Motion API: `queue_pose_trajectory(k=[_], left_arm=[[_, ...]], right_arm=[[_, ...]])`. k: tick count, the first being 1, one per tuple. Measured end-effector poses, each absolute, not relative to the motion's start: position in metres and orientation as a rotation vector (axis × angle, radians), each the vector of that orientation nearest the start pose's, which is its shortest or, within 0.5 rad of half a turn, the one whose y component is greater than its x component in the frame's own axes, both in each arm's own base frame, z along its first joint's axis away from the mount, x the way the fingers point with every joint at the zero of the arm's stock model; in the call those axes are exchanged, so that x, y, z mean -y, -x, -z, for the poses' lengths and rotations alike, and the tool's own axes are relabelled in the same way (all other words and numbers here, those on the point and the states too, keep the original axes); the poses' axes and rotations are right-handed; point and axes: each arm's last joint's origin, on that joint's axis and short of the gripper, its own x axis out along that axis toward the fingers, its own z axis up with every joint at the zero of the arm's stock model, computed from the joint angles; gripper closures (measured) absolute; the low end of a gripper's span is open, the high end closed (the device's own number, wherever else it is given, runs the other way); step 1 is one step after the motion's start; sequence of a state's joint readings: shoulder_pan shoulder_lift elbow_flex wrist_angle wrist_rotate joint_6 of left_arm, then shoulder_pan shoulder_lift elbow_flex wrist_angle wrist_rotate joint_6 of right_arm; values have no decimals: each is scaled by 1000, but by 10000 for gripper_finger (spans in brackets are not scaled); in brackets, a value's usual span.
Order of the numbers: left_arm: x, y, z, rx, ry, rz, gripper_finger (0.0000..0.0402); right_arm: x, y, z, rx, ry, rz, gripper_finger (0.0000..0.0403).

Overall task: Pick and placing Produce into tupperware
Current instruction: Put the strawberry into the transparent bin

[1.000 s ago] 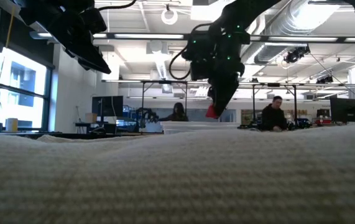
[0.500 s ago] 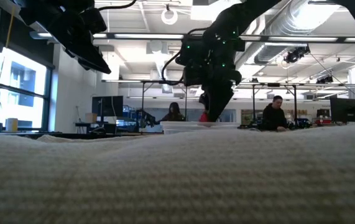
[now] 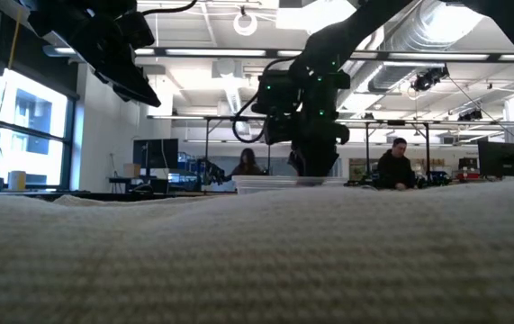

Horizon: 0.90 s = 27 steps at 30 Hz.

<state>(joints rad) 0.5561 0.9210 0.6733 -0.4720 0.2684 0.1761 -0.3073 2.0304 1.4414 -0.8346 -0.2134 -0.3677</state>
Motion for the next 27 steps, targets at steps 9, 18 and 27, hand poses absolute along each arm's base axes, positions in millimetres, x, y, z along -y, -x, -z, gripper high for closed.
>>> queue_pose_trajectory(k=[9, 18, 27], left_arm=[[-91, -161, -249, -681, 121, -215, 243], [-91, -161, -249, -681, 121, -215, 243], [-91, -161, -249, -681, 120, -215, 243]], right_arm=[[112, -375, -159, -1325, 0, -207, 263], [112, -375, -159, -1317, 29, -235, 263], [112, -376, -159, -1311, 54, -242, 263]])
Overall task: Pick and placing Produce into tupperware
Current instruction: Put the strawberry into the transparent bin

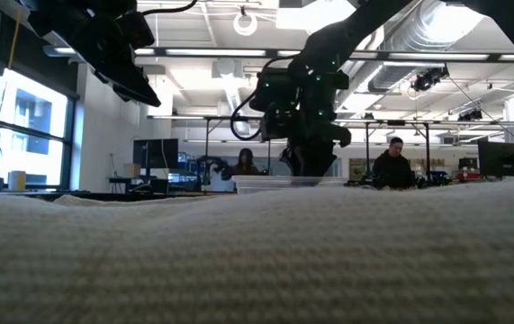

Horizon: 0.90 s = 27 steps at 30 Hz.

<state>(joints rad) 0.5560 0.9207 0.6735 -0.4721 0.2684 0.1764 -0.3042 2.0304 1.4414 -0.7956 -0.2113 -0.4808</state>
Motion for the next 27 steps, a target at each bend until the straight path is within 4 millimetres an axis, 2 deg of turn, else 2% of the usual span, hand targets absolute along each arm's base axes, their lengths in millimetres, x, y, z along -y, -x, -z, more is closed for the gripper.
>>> queue_pose_trajectory(k=[27], left_arm=[[-91, -161, -249, -681, 121, -216, 243]], right_arm=[[112, -377, -160, -1299, 60, -250, 262]])
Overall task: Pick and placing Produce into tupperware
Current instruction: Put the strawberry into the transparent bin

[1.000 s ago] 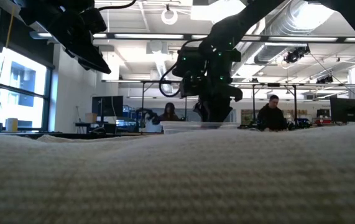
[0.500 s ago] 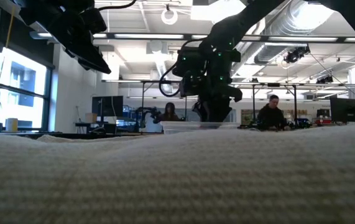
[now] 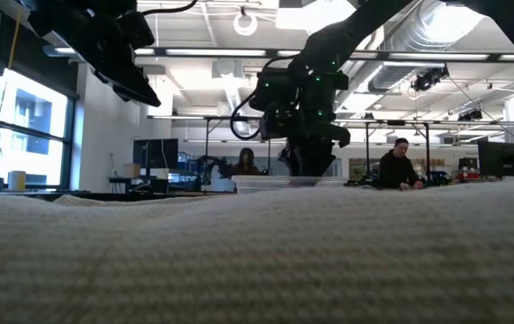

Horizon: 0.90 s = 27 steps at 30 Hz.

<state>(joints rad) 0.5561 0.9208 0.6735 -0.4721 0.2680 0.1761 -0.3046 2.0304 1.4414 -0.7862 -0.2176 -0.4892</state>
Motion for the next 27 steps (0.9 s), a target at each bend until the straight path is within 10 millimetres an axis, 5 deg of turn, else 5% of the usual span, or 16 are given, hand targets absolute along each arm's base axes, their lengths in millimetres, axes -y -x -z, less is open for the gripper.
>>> queue_pose_trajectory(k=[12, 27], left_arm=[[-91, -161, -249, -681, 121, -215, 243], [-91, -161, -249, -681, 120, -216, 243]], right_arm=[[112, -377, -160, -1298, 32, -225, 261], [112, -376, -159, -1317, 21, -215, 209]])
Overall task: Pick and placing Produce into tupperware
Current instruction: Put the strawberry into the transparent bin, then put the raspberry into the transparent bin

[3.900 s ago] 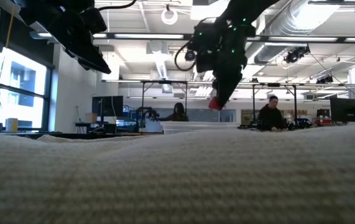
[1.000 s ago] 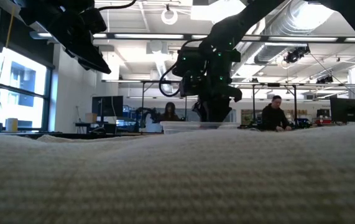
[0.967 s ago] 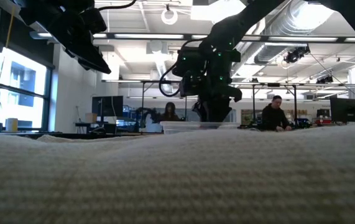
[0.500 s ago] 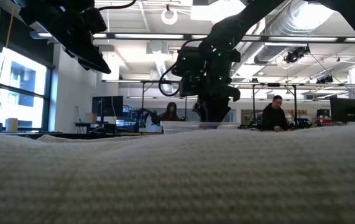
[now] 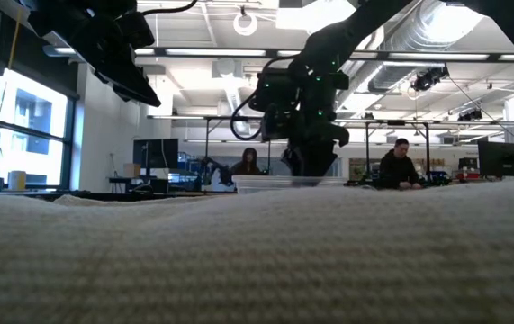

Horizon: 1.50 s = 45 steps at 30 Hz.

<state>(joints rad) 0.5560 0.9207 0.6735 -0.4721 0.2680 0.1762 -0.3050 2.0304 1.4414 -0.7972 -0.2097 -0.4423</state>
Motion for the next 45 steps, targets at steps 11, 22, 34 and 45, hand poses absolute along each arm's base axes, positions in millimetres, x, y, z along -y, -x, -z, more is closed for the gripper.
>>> queue_pose_trajectory(k=[11, 22, 34, 45], left_arm=[[-91, -161, -249, -681, 120, -215, 243], [-91, -161, -249, -681, 121, -216, 243], [-91, -161, -249, -681, 120, -215, 243], [-91, -161, -249, -681, 121, -216, 243]], right_arm=[[112, -375, -169, -1317, 22, -214, 209], [117, -381, -217, -1306, 29, -194, 209], [141, -346, -240, -1503, -206, -32, 209], [144, -283, -283, -1386, -441, 244, 209]])
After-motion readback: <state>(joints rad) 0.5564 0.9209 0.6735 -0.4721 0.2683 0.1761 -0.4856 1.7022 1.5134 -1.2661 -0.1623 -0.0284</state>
